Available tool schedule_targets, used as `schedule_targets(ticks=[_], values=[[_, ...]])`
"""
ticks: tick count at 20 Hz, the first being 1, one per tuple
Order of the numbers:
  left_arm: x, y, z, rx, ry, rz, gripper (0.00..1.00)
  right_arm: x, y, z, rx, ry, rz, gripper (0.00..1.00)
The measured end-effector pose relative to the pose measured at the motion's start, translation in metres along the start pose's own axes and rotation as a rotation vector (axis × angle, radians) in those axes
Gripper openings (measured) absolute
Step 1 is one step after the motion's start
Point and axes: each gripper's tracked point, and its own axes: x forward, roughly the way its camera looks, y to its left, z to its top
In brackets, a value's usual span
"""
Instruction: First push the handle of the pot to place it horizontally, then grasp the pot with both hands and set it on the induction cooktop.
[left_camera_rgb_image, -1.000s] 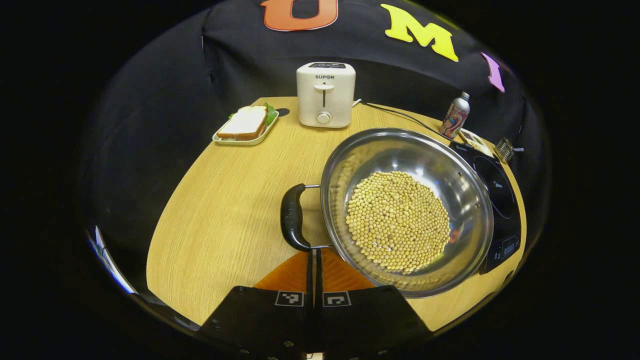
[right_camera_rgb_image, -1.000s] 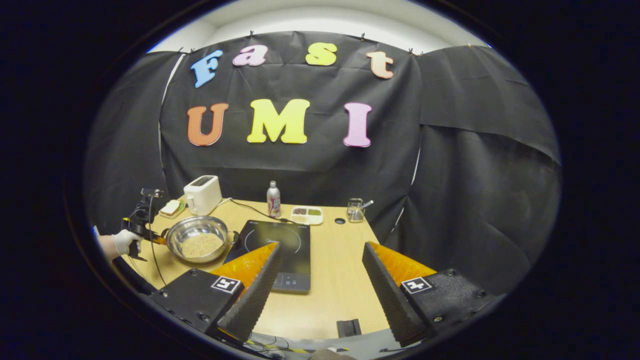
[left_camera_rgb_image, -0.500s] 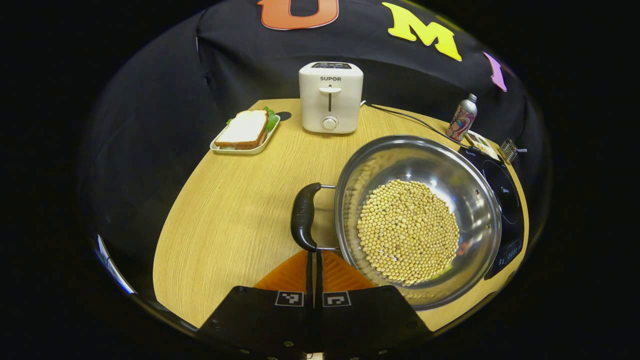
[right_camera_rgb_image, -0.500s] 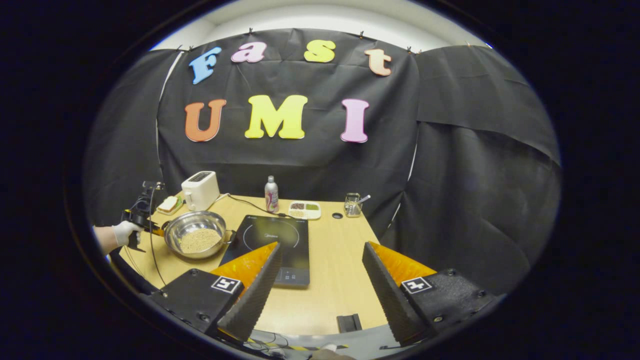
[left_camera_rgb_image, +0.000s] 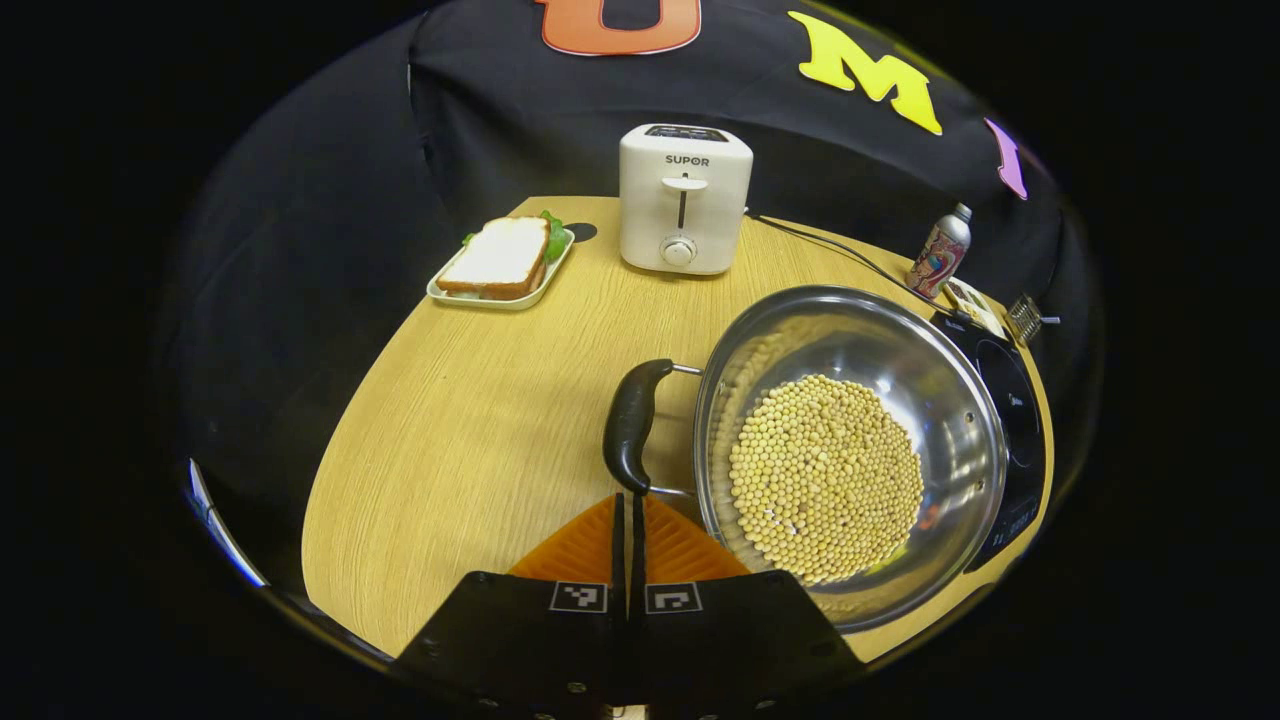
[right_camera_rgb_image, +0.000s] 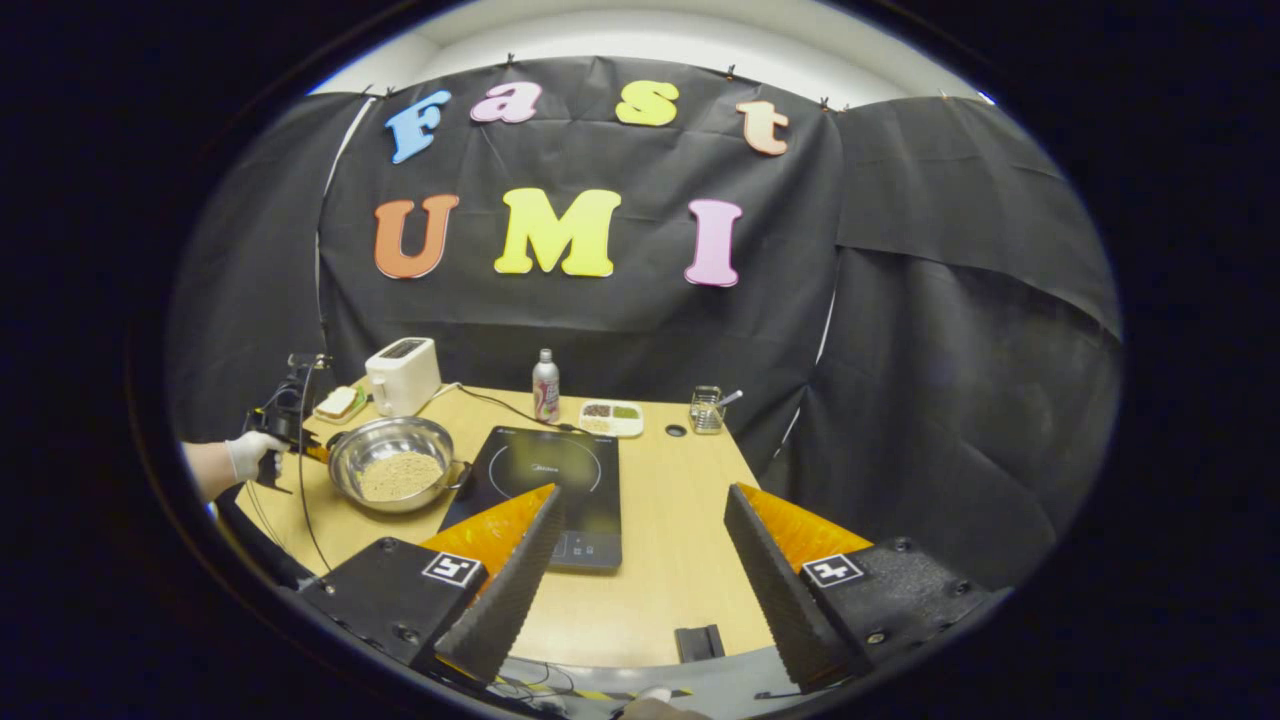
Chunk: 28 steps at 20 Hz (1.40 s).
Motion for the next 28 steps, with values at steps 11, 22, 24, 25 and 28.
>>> schedule_targets(ticks=[11,22,24,25,28], values=[[-0.104,0.029,-0.009,0.07,-0.253,0.016,0.98,0.058,0.101,-0.036,0.02,0.113,0.244,1.0],[-0.059,0.001,0.035,0.16,-0.209,0.029,0.98,0.221,0.255,-0.084,0.012,0.391,0.451,0.94],[-0.039,-0.001,0.041,0.161,-0.171,0.028,0.98,0.248,0.274,-0.093,0.009,0.441,0.462,0.93],[-0.029,0.001,0.045,0.164,-0.152,0.031,0.98,0.26,0.282,-0.096,0.01,0.465,0.461,0.98],[0.0,0.005,0.052,0.18,-0.098,0.043,1.0,0.282,0.295,-0.111,0.023,0.538,0.459,0.97]])
